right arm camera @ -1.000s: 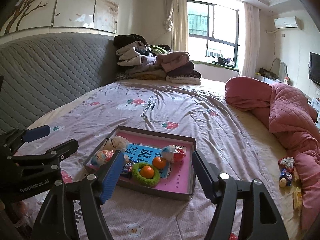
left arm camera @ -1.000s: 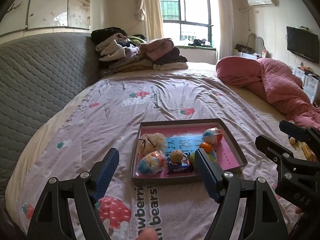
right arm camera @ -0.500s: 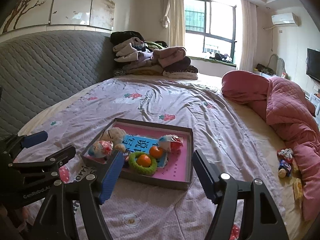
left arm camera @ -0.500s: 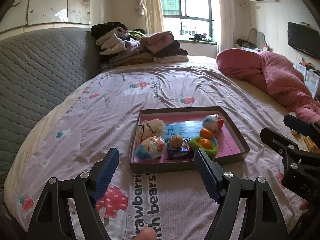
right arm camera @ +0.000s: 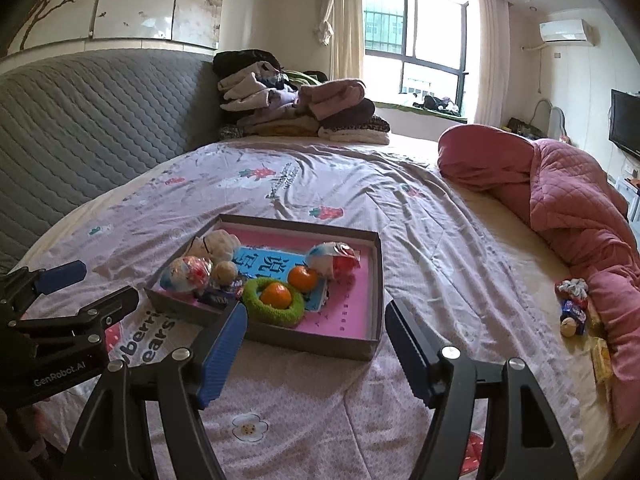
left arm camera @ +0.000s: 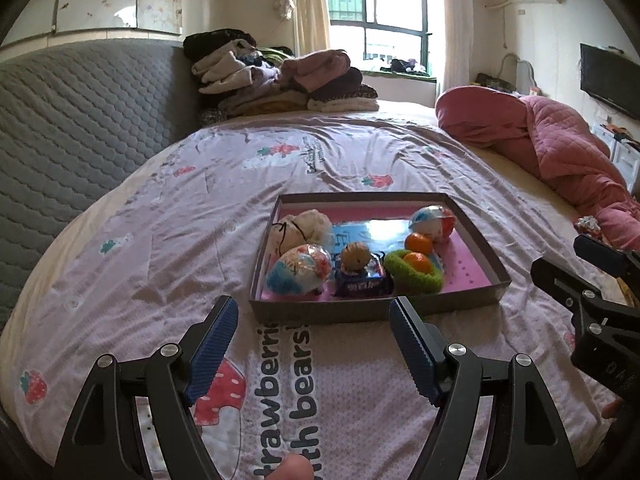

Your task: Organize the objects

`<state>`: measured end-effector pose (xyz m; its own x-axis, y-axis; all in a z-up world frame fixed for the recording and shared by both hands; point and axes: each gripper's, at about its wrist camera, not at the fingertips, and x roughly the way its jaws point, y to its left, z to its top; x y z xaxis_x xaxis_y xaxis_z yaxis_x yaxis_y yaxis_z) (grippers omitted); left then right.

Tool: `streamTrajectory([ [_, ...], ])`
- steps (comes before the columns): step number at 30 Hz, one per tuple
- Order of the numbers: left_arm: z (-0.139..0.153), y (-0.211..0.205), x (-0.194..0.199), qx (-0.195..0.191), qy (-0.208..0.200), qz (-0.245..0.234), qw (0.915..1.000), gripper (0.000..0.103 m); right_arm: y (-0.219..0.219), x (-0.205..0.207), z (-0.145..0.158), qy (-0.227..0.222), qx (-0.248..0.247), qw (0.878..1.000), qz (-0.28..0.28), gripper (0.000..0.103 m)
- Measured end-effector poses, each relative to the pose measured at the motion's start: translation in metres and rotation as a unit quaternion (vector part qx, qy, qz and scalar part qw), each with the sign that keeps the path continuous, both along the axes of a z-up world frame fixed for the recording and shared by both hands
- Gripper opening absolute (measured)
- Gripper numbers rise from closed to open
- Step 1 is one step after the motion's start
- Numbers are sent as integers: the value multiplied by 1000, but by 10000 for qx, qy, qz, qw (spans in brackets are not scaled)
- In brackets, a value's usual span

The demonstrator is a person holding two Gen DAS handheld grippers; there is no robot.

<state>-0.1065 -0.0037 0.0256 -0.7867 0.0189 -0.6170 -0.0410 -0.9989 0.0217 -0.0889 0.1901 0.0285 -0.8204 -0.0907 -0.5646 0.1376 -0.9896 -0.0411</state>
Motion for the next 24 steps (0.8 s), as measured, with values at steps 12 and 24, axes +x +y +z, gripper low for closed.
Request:
streamTrajectory([
  [12,-23,2,-4,-64,-88,-17,9999,79,5,-6,-27,-164,-91,9998,-103,71],
  [24,-37,3,-9,-49,-162,15,9999,79,6,-4,-49,-188,-104,9997,-136,71],
])
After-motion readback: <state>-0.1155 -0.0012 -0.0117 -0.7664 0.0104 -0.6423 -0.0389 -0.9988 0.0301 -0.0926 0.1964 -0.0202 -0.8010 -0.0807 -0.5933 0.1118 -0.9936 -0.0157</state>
